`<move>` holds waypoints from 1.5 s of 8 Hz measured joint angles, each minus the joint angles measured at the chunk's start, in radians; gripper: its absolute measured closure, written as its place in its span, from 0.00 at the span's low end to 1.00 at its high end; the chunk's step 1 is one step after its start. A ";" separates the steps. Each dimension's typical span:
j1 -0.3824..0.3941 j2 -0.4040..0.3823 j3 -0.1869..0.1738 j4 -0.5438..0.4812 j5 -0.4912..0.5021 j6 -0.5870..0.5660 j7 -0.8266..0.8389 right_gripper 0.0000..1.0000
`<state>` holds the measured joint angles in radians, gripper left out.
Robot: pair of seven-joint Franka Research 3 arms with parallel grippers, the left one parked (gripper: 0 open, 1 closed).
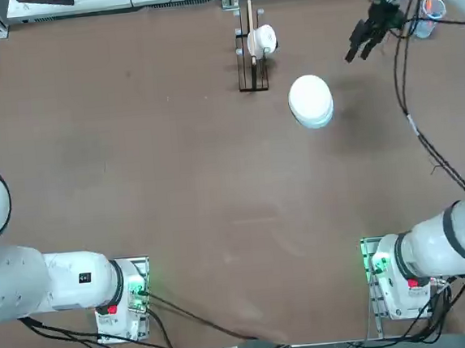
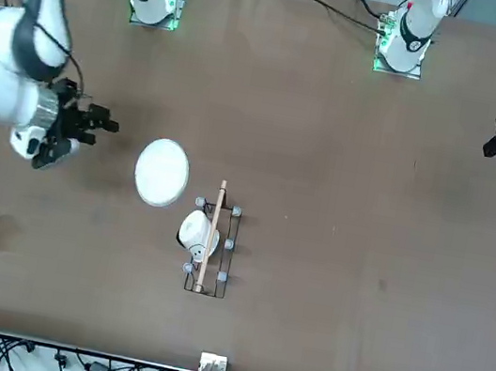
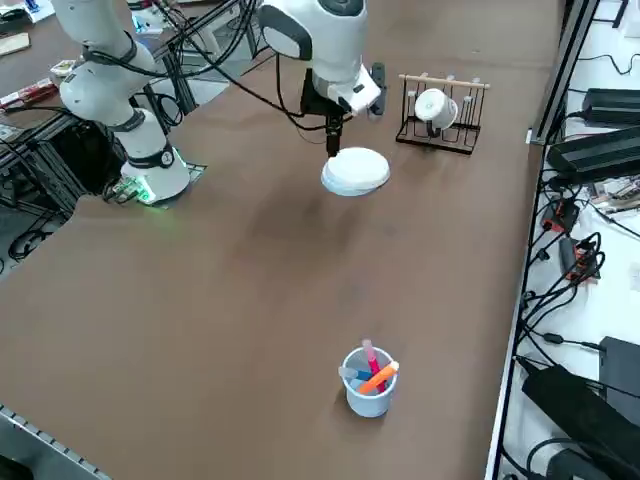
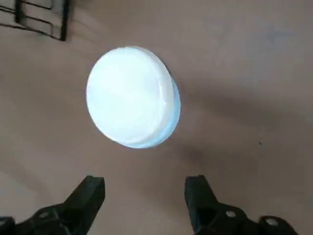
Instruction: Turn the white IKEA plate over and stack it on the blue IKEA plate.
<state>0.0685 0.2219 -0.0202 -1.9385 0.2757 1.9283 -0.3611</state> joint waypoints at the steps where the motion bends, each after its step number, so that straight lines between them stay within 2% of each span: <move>1: 0.048 0.000 0.001 -0.034 -0.038 0.071 0.090 0.00; 4: 0.132 0.031 0.003 -0.134 -0.058 0.283 0.229 0.00; 12: 0.146 0.179 -0.005 -0.169 -0.061 0.493 0.320 0.00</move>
<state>0.2144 0.4011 -0.0247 -2.1079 0.2148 2.4213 -0.0412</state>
